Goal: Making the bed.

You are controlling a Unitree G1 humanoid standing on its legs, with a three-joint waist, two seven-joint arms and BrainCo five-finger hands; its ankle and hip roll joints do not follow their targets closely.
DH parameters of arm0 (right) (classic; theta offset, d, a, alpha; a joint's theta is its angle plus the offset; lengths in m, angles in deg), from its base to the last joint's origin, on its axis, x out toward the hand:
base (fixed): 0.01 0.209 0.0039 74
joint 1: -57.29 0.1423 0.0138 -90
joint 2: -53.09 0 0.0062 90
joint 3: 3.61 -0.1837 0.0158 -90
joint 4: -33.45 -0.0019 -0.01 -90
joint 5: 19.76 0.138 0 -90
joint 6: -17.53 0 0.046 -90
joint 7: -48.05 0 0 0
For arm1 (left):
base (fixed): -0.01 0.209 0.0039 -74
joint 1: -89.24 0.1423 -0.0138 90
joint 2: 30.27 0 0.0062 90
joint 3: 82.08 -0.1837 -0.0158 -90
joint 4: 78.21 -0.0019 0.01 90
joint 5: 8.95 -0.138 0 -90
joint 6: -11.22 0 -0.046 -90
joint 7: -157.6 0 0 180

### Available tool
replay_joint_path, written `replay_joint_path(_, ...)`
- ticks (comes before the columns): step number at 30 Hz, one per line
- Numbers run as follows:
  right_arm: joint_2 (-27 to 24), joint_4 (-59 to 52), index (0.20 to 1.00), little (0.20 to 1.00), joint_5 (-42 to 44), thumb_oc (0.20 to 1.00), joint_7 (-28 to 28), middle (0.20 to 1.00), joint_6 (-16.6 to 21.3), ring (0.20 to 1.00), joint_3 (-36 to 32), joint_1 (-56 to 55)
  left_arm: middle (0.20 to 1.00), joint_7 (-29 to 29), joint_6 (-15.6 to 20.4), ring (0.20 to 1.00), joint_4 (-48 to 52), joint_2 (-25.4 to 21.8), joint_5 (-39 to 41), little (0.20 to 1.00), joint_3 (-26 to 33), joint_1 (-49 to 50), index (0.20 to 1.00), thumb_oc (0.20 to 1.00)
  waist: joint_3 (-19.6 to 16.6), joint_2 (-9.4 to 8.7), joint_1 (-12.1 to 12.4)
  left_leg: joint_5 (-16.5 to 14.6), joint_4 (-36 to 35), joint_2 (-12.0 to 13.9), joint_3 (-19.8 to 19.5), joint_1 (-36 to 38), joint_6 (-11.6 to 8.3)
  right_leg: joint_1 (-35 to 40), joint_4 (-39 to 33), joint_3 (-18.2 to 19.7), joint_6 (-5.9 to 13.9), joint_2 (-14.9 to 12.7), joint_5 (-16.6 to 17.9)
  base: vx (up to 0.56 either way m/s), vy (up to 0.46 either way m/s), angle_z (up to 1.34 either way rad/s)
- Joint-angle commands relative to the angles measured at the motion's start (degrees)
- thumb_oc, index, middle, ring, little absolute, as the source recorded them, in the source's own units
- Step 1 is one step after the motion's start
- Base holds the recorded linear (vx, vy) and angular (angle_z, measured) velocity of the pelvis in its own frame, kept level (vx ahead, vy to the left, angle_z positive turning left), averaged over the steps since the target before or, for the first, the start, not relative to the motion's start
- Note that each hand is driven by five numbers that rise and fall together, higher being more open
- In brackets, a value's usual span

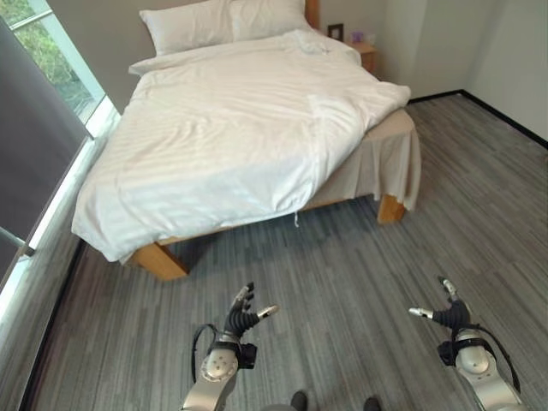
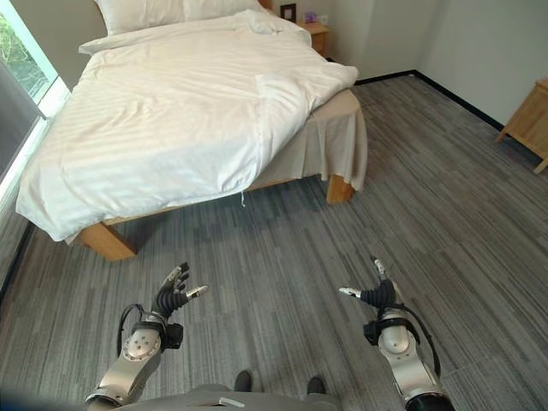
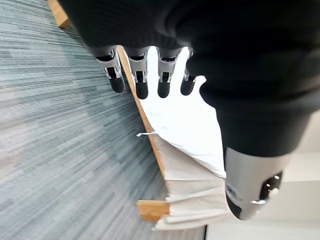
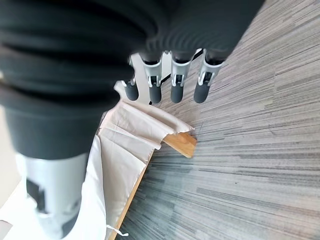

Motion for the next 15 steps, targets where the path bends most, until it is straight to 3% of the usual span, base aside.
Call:
replay_joint_path(1,-1.68,-3.36,1.000,1.000,-2.03,1.000,-0.07,1.000,0.97,1.000,1.09,1.66,1.000,0.77,1.99,1.000,-1.34,0.15,3.47,1.000,-2.02,-3.48,1.000,1.000,-2.04,-1.91,0.39,-1.68,0.65,0.73,-3.19,-2.41,-1.02,-0.03,1.07,-1.93,0.27,-1.56,-4.29,0.00,0.000,0.00)
replay_joint_path(11,-1.99,-6.32,1.000,1.000,-2.42,1.000,-0.34,1.000,0.31,1.000,1.60,2.25,1.000,0.02,1.28,1.000,-1.52,-0.68,3.43,1.000,-2.44,-5.04,1.000,1.000,-0.20,-1.71,-0.28,-0.52,0.65,0.66,-5.46,-4.26,-1.13,-1.50,1.22,-0.14,-0.64,-0.42,-4.45,0.00,-0.035,0.06)
replay_joint_path(13,-1.30,-5.87,1.000,1.000,-2.41,1.000,-0.33,1.000,0.14,1.000,1.97,3.00,1.000,0.00,1.17,1.000,-1.87,-1.02,4.06,1.000,-1.67,-5.32,1.000,1.000,0.63,-1.74,-0.33,-1.03,3.56,1.59,-6.19,-5.82,-1.76,-1.89,1.78,0.80,-1.56,0.30,-5.21,0.03,-0.153,0.06)
replay_joint_path(14,-1.19,-5.98,1.000,1.000,-1.81,1.000,-0.49,1.000,0.29,1.000,2.18,3.26,1.000,0.05,1.15,1.000,-2.18,-1.12,4.19,1.000,-1.75,-5.44,1.000,1.000,1.69,-2.03,-0.02,-1.18,8.08,1.64,-6.29,-7.65,-2.42,-1.60,1.66,1.07,-2.36,0.56,-5.52,-0.05,-0.142,-0.01)
replay_joint_path(15,-1.04,-5.86,1.000,1.000,-1.24,1.000,-0.83,1.000,0.55,1.000,2.80,4.00,1.000,0.05,1.07,1.000,-2.65,-1.01,5.59,1.000,-1.51,-5.75,1.000,1.000,3.17,-1.79,0.39,0.81,14.49,1.63,-6.79,-10.63,-3.39,-1.30,1.45,1.39,-3.36,1.45,-5.58,-0.11,-0.198,-0.03)
